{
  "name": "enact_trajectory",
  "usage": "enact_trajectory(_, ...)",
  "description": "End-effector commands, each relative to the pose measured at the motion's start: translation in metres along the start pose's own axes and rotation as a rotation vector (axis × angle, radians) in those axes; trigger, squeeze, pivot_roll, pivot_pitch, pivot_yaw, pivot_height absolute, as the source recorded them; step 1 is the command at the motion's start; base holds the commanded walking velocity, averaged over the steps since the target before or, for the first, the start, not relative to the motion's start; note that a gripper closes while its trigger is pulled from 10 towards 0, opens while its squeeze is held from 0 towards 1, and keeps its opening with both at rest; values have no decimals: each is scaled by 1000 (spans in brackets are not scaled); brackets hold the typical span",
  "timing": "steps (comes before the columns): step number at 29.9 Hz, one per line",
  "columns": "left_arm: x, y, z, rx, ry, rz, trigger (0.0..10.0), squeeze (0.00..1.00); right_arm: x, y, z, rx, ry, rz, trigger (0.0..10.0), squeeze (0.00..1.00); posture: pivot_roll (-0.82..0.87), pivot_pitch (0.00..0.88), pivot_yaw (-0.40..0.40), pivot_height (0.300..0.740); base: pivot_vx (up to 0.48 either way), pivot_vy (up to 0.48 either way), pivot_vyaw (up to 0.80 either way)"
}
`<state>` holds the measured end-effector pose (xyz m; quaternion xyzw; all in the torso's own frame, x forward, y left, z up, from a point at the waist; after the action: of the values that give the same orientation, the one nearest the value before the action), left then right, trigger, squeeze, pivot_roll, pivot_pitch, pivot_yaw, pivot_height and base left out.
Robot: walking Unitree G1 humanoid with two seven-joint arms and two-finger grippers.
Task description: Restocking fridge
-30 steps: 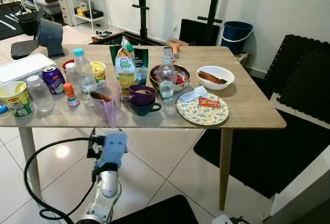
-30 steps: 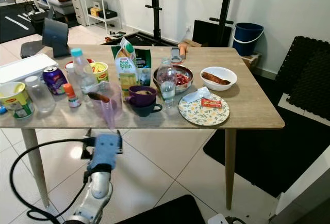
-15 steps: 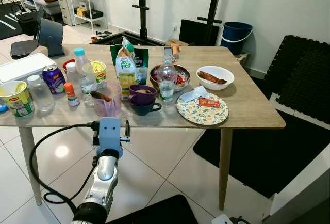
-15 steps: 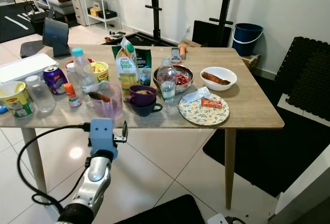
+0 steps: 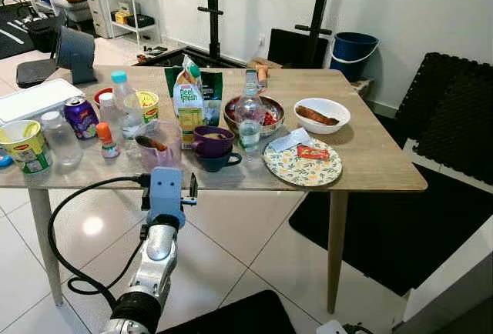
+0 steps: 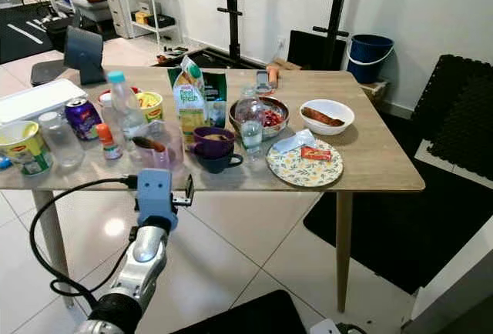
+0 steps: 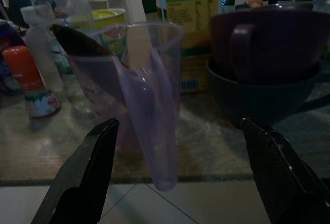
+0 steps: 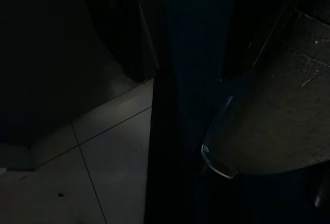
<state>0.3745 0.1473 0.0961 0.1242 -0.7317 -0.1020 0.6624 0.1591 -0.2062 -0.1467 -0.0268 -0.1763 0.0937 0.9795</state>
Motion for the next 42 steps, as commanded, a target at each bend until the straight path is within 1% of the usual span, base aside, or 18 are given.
enact_trajectory(1, -3, 7, -1, 10, 10, -13, 10000, 0, 0, -1, 0, -3, 0, 11, 10000, 0, 17, 0, -26, 740, 0, 0, 0)
enact_trajectory(2, -3, 7, -1, 10, 10, -13, 10000, 0, 0, -1, 0, -3, 0, 11, 10000, 0, 17, 0, -26, 740, 0, 0, 0)
enact_trajectory(3, -4, 11, -3, 19, 16, -14, 10000, 0, 0, -1, 0, -2, -1, 12, 10000, 0, 16, 0, -27, 740, 0, 0, 0)
enact_trajectory(6, -4, 11, -3, 19, 16, -14, 10000, 0, 0, -1, 0, -2, -1, 12, 10000, 0, 16, 0, -27, 740, 0, 0, 0)
enact_trajectory(8, -9, 21, -6, 39, 35, -12, 10000, 0, 0, -2, 0, -3, 0, 14, 10000, 0, 16, 0, -28, 740, 0, 0, 0)
enact_trajectory(9, -9, 21, -6, 39, 35, -12, 10000, 0, 0, -2, 0, -3, 0, 14, 10000, 0, 16, 0, -28, 740, 0, 0, 0)
enact_trajectory(10, -12, 25, -8, 44, 46, -11, 10000, 0, -1, -2, 0, -4, 1, 15, 10000, 0, 12, 0, -27, 740, 0, 0, 0)
enact_trajectory(14, -20, 27, -10, 37, 86, -19, 10000, 0, -1, -2, 0, -6, 2, 16, 10000, 0, 7, 0, -25, 740, 0, 0, 0)
enact_trajectory(17, -22, 26, -11, 35, 99, -18, 10000, 0, -2, -2, 0, -6, 2, 16, 10000, 0, 4, 0, -25, 740, 0, 0, 0)
enact_trajectory(21, -23, 27, -12, 35, 103, -18, 10000, 0, -2, -2, 0, -6, 3, 16, 10000, 0, 4, 0, -25, 740, 0, 0, 0)
enact_trajectory(24, -20, 27, -16, 33, 100, -11, 10000, 0, -4, -3, 0, -6, 7, 19, 10000, 0, 2, 0, -26, 740, 0, 0, 0)
enact_trajectory(30, -15, 18, -21, 1, 87, 17, 10000, 0, -4, -2, 0, -6, 6, 16, 10000, 0, -1, 0, -24, 740, 0, 0, 0)
enact_trajectory(31, -11, 7, -22, -50, 79, 40, 10000, 0, -4, -2, 0, -5, 5, 14, 10000, 0, -1, 0, -23, 740, 0, 0, 0)
enact_trajectory(32, -11, 7, -22, -50, 79, 40, 10000, 0, -4, -2, 0, -5, 5, 14, 10000, 0, -1, 0, -23, 740, 0, 0, 0)
enact_trajectory(34, -9, -3, -22, -88, 72, 42, 10000, 0, -4, -2, 0, -4, 5, 13, 10000, 0, -1, 0, -23, 740, 0, 0, 0)
enact_trajectory(35, -10, -8, -21, -101, 74, 30, 10000, 0, -4, -1, 0, -4, 6, 13, 10000, 0, -2, 0, -21, 740, 0, 0, 0)
enact_trajectory(38, -11, -10, -21, -101, 79, 26, 10000, 0, -4, -1, 0, -4, 6, 12, 10000, 0, -3, 0, -22, 740, 0, 0, 0)
enact_trajectory(42, -12, -7, -22, -88, 86, 22, 10000, 0, -4, -1, 0, -4, 6, 11, 10000, 0, -3, 0, -21, 740, 0, 0, 0)
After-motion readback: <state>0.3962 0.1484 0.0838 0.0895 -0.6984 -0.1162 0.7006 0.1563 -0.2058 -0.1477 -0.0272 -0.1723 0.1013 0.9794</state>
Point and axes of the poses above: a point about 5 cm out from each wrist's last joint towards the gripper, its own z axis pointing back from the gripper into the wrist, its own x axis along the axis of the wrist's last joint, y = z × x, the point moved 5 cm from there along -z, pointing out of the wrist towards the gripper, and after that the axes turned 12 degrees about -z, right-handed, at the moved point
